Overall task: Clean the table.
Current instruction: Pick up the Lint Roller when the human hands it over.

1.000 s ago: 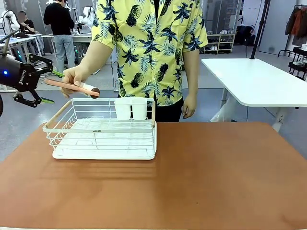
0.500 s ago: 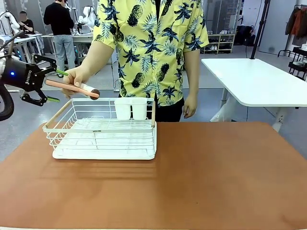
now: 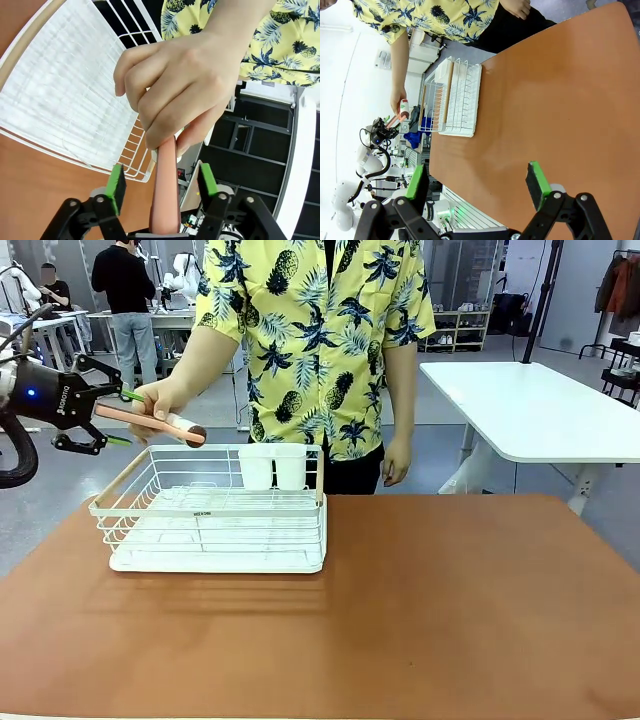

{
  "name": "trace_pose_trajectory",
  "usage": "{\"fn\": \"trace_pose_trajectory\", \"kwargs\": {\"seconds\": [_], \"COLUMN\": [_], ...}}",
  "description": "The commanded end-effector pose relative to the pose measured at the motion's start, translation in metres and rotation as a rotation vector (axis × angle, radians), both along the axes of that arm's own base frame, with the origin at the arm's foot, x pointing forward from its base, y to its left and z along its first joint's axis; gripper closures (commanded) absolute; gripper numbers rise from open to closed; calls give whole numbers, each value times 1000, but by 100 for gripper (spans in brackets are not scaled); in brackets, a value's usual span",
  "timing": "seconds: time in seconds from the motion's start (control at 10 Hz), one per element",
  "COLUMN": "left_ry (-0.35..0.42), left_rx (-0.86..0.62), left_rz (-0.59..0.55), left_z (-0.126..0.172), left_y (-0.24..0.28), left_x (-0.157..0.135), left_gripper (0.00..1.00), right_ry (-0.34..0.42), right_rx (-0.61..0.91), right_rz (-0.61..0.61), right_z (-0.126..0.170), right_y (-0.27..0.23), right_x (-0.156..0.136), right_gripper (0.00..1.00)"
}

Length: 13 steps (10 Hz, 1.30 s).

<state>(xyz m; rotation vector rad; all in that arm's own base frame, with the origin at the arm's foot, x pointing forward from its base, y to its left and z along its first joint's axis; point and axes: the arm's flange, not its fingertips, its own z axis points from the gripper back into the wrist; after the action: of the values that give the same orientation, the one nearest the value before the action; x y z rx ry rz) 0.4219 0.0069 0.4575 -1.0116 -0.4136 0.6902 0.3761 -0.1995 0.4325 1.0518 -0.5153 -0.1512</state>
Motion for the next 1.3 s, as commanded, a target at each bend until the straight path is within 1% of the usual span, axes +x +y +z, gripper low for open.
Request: {"fn": "trace_pose_trajectory", "kwargs": {"seconds": [0.0,0.1,0.2,0.3,0.4,0.5,0.6,0.7,0.8,1.0,1.1,1.2], "left_ry": [-37,-38,-36,-39,-46,-52,-58,-60,-61,-54,-14,-14], "left_rx": [15,16,12,10,6,5,3,-2,-5,-19,-2,-2], "left_rz": [12,12,10,16,18,16,14,14,15,0,1,1], "left_z": [-6,-6,-7,-8,-7,-5,-4,-4,-4,-4,2,2], "left_y": [-2,-2,-3,-3,-2,0,1,0,0,7,1,1], "left_x": [3,4,4,5,5,4,4,4,3,1,1,1], "left_gripper": [49,37,68,56,87,75,100,94,100,100,100,100], "right_ry": [-18,-18,-18,-18,-18,-18,-18,-18,-18,-18,-18,-18], "right_rx": [12,12,12,12,12,12,12,12,12,12,12,12], "right_rz": [2,2,2,2,2,2,2,2,2,2,2,2], "right_z": [2,2,2,2,2,2,2,2,2,2,2,2], "right_y": [0,0,0,0,0,0,0,0,0,0,0,0], "right_x": [1,1,1,1,1,1,1,1,1,1,1,1], "right_gripper": [0,0,0,0,0,0,0,0,0,0,0,0]}}
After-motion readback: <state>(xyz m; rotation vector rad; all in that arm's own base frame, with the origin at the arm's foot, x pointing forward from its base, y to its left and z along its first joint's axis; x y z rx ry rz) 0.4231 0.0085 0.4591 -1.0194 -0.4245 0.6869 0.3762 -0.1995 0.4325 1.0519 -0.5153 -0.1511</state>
